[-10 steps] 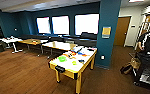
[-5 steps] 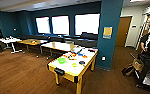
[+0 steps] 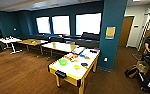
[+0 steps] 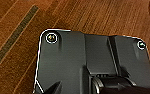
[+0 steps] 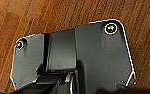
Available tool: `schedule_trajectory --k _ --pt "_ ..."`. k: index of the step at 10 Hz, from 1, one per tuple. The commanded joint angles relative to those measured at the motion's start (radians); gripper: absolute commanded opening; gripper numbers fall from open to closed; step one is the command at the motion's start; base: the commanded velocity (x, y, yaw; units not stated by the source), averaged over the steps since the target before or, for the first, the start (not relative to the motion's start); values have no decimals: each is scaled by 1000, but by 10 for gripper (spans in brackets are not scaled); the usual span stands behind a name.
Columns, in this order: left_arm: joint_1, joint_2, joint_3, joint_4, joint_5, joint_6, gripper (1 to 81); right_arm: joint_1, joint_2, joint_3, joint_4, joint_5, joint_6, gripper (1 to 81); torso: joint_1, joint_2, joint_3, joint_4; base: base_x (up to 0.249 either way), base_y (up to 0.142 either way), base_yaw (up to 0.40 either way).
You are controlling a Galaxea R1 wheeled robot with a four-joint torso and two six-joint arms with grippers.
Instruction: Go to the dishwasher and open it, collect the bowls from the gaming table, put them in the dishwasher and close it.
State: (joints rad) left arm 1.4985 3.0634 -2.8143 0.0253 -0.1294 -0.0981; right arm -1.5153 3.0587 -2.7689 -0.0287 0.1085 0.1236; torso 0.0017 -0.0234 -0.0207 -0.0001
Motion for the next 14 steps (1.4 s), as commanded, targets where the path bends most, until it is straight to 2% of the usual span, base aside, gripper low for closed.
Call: schedule_trajectory --k 1,14 --pt "-53 -1 -2 -4 45 5 811 53 1 2 -7 -44 -1 811 0 0 0 0 156 84 0" --pt "-51 -1 -2 -4 47 4 811 54 1 2 -7 -44 -1 811 1 1 0 0 182 92 0"
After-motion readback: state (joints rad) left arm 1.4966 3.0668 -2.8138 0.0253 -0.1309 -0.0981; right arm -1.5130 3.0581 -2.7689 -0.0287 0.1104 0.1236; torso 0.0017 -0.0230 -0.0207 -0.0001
